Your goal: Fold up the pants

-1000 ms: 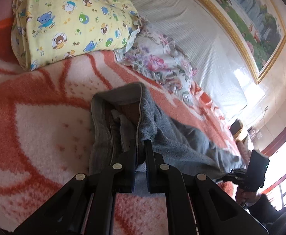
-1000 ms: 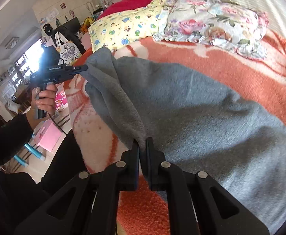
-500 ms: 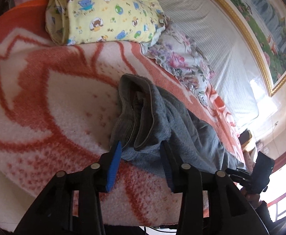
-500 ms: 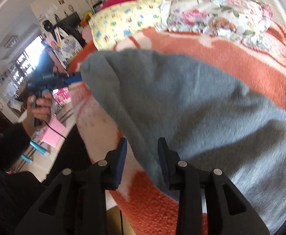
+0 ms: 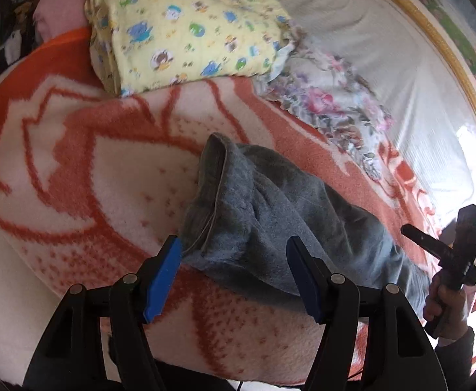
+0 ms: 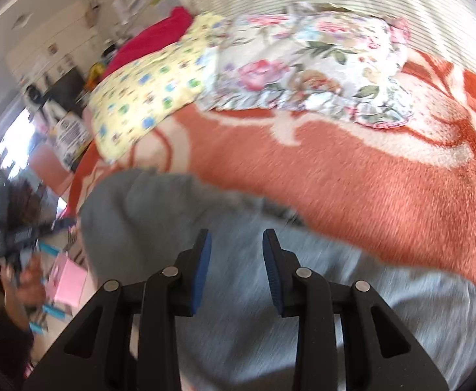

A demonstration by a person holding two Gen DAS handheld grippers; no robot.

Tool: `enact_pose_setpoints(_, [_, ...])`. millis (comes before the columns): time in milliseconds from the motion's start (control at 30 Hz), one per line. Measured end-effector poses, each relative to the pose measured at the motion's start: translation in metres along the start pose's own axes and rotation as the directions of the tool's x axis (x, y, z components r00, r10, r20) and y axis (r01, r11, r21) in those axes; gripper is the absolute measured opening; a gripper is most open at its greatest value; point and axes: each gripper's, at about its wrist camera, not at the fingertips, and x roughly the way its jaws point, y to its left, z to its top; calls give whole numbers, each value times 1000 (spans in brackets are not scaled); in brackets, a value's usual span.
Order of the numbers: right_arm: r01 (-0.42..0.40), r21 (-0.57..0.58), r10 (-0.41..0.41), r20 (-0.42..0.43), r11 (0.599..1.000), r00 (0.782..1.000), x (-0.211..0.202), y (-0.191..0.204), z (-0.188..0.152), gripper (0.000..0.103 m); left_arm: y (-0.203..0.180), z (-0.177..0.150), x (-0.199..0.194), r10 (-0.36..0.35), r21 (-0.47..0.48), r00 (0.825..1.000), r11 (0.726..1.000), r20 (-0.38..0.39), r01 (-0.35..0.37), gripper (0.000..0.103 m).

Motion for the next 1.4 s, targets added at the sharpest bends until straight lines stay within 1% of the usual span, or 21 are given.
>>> enact_pose_setpoints(67, [17,41,-16,-17,999,1000,13,-12,12,34,4,1,11,41,-24,999,999,-23,-41,67])
enact_pose_setpoints(200, [32,51,-28,-81,998,996,41,-23,25,34,12,1,31,30,-61,997,998,-74,-34,67])
enact_pose_setpoints(300, [35,13,-33,-137,999,990,62,-22,27,36,8,2,44,74,-15,994,997,-85,-76,67])
enact_pose_setpoints(367, [50,-3,-50,-159,999,986,75,-25,26,47,3,1,56,92,23,990,996,-104,-90,67])
enact_pose_setpoints(467, [60,-15,-61,-177,998,982,88,-29,19,46,-3,-3,73,126,67,985,991,-121,-119,66])
enact_pose_setpoints(500, [49,-26,-53,-175,998,983,89,-29,18,45,-6,-5,77,146,93,983,986,-109,-136,65])
enact_pose_setpoints(533, [36,-30,-41,-167,999,985,89,-29,17,37,-8,-6,78,157,112,983,983,-96,-146,62])
enact_pose_setpoints(567, [23,-26,-27,-166,999,986,89,-30,17,19,-11,-7,80,158,130,984,981,-84,-146,57])
enact_pose_setpoints(600, [15,-20,-18,-165,1000,986,88,-31,17,16,-14,-6,80,146,145,986,980,-78,-134,44])
enact_pose_setpoints(633, [11,-20,-14,-159,1000,987,87,-31,17,15,-15,-6,81,130,155,988,981,-79,-117,33])
enact_pose_setpoints(700, [6,-22,-9,-141,1000,990,82,-29,20,13,-19,-4,81,99,176,992,981,-82,-83,22])
enact_pose_setpoints(733, [5,-22,-8,-125,1000,992,77,-28,22,13,-21,-2,80,95,186,993,979,-75,-79,20])
enact_pose_setpoints(800, [4,-26,-6,-80,1000,997,65,-27,29,12,-23,3,72,69,198,996,979,-57,-57,18])
enact_pose_setpoints(900, [-1,-23,1,-25,1000,1000,50,-26,45,12,-23,21,45,-7,187,1000,982,-1,7,17])
enact_pose_setpoints(967, [16,-41,-16,11,999,1000,43,-25,57,12,-29,34,24,-61,207,997,977,48,50,17])
enact_pose_setpoints(1000, [34,-55,-32,30,998,999,40,-24,63,11,-33,41,15,-75,231,994,971,76,55,17])
enact_pose_setpoints(1067, [73,-74,-67,72,995,995,39,-24,73,11,-40,46,10,-80,277,992,960,98,50,17])
enact_pose_setpoints(1167, [120,-81,-113,86,990,990,55,-32,78,11,-39,44,34,-35,311,998,950,58,15,17])
enact_pose_setpoints(1300, [171,-118,-169,26,978,985,92,-41,66,11,-15,33,76,42,294,999,955,-25,-33,17])
enact_pose_setpoints(1333, [188,-135,-188,17,973,982,101,-43,61,11,-7,30,82,39,282,998,959,-40,-26,18])
enact_pose_setpoints(1400, [208,-145,-205,32,967,978,109,-44,58,11,6,25,86,-8,263,999,965,-38,18,19])
